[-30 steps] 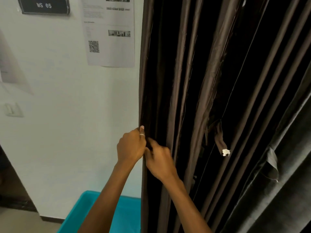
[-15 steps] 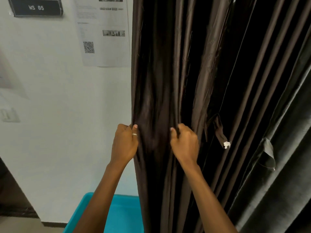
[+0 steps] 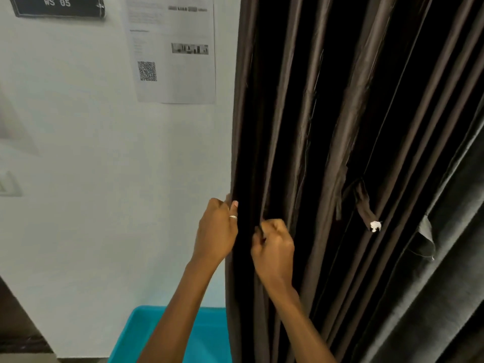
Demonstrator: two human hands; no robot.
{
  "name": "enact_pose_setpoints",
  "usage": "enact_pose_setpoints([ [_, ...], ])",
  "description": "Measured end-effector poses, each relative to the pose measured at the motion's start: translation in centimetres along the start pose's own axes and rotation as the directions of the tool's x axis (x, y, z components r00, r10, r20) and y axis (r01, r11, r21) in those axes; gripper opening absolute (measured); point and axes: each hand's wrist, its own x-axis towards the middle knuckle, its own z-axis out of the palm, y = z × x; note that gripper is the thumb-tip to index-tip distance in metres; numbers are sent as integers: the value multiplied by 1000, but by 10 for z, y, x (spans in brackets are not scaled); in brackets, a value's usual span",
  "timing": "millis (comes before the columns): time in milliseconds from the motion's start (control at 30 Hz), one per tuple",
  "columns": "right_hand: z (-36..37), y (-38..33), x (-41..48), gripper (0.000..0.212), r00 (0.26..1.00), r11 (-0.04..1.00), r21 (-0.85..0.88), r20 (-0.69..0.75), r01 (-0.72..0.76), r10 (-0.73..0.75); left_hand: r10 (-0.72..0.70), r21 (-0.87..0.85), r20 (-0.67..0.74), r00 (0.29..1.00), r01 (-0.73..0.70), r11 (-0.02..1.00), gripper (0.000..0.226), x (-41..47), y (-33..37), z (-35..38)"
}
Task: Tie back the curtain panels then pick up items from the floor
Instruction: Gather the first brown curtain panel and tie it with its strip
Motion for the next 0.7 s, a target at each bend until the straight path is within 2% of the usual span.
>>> enact_pose_setpoints([
  [67, 8, -5, -2, 15, 999, 999, 34, 38, 27, -28, 16, -25, 45, 999, -15, 1000, 34, 1, 4, 6],
  [167, 14, -9, 1, 11, 998, 990, 139, 60, -13, 5, 43, -74, 73, 996, -37, 997, 30, 0, 9, 11],
  [400, 19, -5, 5, 22, 996, 998, 58, 83, -25, 20, 67, -129, -56, 996, -74, 989, 29, -12, 3, 9],
  [467, 22, 0, 6, 23, 987, 975, 176, 115, -135, 116, 59, -140, -46, 997, -65, 988, 30, -15, 7, 11],
  [533, 21, -1, 7, 31, 959, 904, 327, 151, -276, 238, 42, -141, -23, 999, -45, 989, 31, -15, 12, 13],
  [567, 20, -1, 7, 32, 956, 870, 397, 153, -291, 250, 38, -144, -10, 999, -39, 989, 31, -14, 14, 14],
  [633, 17, -3, 8, 17, 960, 881, 387, 170, -271, 221, 31, -145, 26, 999, -27, 989, 28, -11, 15, 15],
  [667, 15, -2, 7, 8, 978, 947, 270, 158, -175, 136, 31, -139, 47, 998, -24, 990, 27, -9, 14, 15],
  [700, 16, 2, 7, 14, 986, 979, 166, 143, -115, 92, 31, -134, 68, 997, -22, 991, 26, -8, 14, 16],
])
